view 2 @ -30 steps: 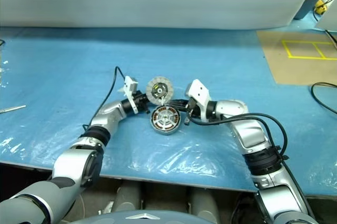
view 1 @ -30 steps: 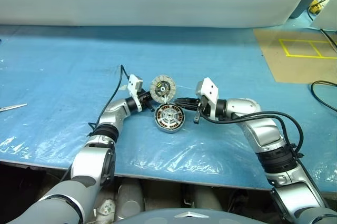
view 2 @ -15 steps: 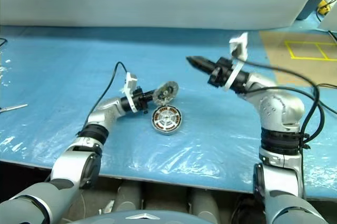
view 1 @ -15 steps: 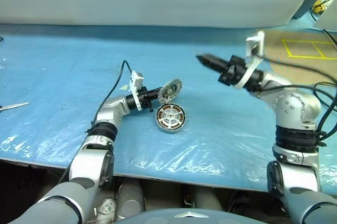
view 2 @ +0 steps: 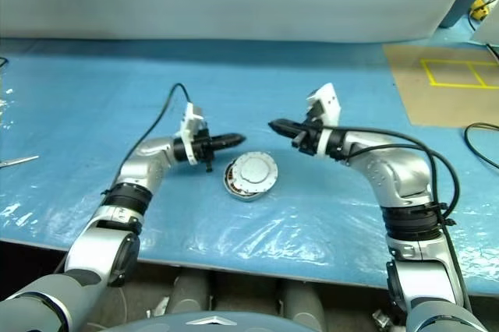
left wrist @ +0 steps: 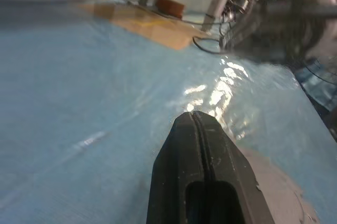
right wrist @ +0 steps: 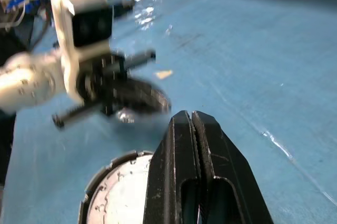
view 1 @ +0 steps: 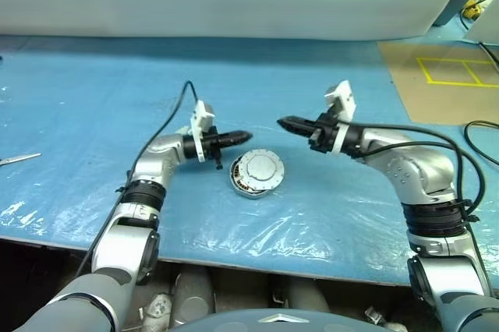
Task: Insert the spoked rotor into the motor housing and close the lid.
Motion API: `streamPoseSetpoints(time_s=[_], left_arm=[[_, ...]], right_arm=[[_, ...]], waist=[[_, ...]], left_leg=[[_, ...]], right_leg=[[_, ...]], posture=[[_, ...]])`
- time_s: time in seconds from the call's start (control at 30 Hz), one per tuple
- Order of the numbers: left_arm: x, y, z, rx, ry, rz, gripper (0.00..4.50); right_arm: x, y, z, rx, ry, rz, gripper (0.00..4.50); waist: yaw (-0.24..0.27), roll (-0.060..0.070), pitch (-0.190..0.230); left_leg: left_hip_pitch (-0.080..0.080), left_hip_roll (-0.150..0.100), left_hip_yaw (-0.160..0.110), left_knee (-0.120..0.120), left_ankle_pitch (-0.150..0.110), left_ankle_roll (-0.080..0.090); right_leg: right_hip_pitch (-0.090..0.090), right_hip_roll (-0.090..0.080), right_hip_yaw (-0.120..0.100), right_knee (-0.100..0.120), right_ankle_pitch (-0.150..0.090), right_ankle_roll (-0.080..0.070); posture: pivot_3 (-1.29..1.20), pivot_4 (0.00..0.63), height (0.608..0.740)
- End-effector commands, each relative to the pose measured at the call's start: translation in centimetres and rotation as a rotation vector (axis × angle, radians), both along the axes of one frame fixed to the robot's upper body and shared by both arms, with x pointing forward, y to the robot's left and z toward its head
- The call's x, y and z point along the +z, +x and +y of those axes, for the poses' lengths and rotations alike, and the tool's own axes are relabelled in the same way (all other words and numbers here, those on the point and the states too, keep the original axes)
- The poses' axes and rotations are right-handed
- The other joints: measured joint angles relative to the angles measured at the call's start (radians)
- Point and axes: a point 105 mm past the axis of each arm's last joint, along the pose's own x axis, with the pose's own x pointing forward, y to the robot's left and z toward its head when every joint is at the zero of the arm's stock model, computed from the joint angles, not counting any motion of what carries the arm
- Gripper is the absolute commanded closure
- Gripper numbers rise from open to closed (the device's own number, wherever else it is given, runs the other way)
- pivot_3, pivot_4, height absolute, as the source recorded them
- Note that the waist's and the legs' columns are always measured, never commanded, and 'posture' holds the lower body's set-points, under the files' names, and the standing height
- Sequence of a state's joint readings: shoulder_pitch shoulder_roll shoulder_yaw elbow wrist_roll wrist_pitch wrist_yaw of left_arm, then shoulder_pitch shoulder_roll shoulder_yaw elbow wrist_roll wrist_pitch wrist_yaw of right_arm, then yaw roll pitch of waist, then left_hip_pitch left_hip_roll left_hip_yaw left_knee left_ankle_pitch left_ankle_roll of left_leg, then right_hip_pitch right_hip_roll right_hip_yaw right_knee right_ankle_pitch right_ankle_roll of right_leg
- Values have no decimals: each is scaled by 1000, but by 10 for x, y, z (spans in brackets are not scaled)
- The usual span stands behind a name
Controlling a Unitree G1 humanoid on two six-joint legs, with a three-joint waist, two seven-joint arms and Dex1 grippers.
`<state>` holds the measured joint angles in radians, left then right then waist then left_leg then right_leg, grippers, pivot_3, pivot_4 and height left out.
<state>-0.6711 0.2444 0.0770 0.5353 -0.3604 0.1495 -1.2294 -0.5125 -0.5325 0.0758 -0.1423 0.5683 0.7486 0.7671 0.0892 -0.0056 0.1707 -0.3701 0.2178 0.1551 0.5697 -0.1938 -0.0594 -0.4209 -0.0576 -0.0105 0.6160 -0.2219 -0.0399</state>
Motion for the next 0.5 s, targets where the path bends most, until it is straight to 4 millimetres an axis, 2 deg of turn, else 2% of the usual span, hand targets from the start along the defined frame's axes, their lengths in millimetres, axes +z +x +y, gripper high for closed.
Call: streamPoseSetpoints(time_s=[0.03, 0.07, 0.17, 0.33, 0.47, 0.5], left_arm=[[15, -12, 20, 105, 23, -131, 4500], [13, -18, 24, 132, 39, -144, 4500], [5, -38, 35, 191, 80, -154, 4500], [-7, -66, 40, 238, 145, -154, 4500], [-16, -80, 47, 257, 187, -133, 4500], [-19, -83, 49, 261, 199, -128, 4500]], right_arm=[[-2, -6, 16, 70, -59, -91, 4083], [-4, -7, 20, 84, -60, -97, 3927], [-13, -9, 29, 131, -71, -103, 3022], [-31, -14, 32, 191, -85, -72, 1419], [-38, -13, 33, 210, -107, -80, 71], [-42, -13, 32, 217, -132, -87, 30]], waist=[[-3, 0, 0], [-7, 0, 0], [-14, 0, 0], [-14, 0, 0], [-21, 0, 0], [-21, 0, 0]], left_leg=[[0, 0, 0, 0, 0, 0], [0, 0, 0, -1, 0, 0], [-1, 0, 0, -2, 0, 0], [-3, 2, 0, -1, 0, 0], [-1, 3, 1, -1, 0, 0], [-1, 3, 1, -1, 0, 0]], right_leg=[[0, 0, 0, 0, 0, 0], [0, 0, 0, -1, 0, 0], [0, 0, -1, -3, 0, 0], [0, 0, -2, -6, -1, -2], [0, 1, -2, -6, -1, -2], [0, 1, -1, -6, -1, -2]], posture=[[0, 150, 740], [0, 150, 740], [0, 150, 740], [0, 150, 740], [0, 150, 740], [0, 150, 740]])
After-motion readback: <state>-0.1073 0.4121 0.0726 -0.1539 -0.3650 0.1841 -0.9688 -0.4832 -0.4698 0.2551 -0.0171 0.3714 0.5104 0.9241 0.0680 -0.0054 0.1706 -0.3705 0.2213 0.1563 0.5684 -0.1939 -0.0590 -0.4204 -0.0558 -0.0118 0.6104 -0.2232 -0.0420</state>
